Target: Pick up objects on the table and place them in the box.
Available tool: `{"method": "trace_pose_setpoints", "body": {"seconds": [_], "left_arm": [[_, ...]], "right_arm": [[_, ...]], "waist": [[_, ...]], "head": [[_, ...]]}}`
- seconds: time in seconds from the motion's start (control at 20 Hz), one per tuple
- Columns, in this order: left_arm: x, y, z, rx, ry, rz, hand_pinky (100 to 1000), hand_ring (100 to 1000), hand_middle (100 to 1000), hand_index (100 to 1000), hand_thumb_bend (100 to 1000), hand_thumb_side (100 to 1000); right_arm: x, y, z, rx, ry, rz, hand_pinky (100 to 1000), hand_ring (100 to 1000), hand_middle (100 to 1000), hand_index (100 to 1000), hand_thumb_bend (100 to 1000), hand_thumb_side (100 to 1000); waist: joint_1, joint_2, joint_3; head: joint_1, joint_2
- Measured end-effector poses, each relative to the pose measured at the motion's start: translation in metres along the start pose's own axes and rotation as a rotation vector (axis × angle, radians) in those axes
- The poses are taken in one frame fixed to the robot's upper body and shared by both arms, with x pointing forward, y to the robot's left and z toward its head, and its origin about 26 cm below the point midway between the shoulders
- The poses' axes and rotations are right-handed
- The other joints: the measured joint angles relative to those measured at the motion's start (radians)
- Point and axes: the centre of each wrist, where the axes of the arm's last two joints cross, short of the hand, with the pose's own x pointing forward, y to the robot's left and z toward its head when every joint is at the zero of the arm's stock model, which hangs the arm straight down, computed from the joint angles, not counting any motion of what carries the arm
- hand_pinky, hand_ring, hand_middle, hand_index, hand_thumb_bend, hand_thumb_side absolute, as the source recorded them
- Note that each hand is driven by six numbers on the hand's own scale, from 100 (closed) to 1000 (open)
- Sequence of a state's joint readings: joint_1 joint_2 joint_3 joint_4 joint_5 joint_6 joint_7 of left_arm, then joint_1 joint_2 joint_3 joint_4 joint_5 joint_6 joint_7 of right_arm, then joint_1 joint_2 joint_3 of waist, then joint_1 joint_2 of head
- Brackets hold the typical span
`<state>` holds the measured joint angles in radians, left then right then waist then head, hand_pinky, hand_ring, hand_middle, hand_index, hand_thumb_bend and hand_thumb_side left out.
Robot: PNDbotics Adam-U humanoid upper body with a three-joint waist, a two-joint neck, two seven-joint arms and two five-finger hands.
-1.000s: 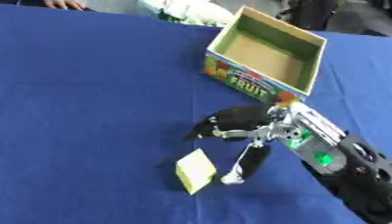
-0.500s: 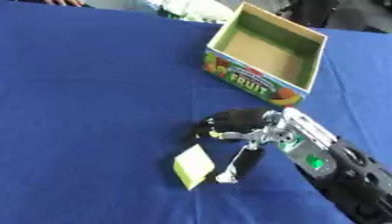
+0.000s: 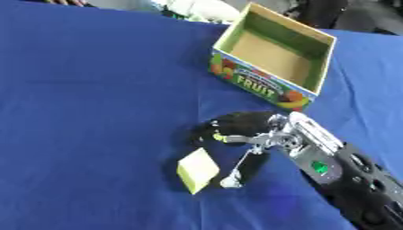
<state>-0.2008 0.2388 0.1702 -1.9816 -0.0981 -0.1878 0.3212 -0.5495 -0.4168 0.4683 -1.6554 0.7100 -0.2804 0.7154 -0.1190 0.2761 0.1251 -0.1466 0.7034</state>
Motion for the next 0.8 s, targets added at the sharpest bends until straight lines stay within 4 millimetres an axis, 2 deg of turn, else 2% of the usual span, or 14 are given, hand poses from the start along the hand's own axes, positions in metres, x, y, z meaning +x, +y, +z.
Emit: {"method": "trace_pose_setpoints", "body": {"seconds": [0.4, 0.7, 0.8], "left_arm": [[0.0000, -0.0001, -0.0001, -0.008, 0.003, -0.001, 828, 713, 935, 731, 240, 831], [0.0000, -0.0001, -0.0001, -0.015, 0.005, -0.002, 829, 714, 936, 731, 238, 833], [0.0000, -0.0001, -0.0001, -0.017, 0.006, -0.002, 829, 715, 936, 731, 238, 834]], "right_arm": [[0.0032, -0.0008, 0.0013, -0.082, -0.014, 0.032, 866, 830, 562, 685, 256, 484], [0.0038, -0.0020, 0.0031, -0.129, -0.017, 0.048, 846, 795, 506, 636, 136, 516], [0.0044, -0.0035, 0.0040, -0.152, -0.013, 0.047, 840, 786, 492, 622, 134, 519]], "waist": [[0.000, 0.001, 0.005], [0.000, 0.001, 0.005], [0.000, 0.001, 0.005]], "head": [[0.000, 0.000], [0.000, 0.000], [0.000, 0.000]]}}
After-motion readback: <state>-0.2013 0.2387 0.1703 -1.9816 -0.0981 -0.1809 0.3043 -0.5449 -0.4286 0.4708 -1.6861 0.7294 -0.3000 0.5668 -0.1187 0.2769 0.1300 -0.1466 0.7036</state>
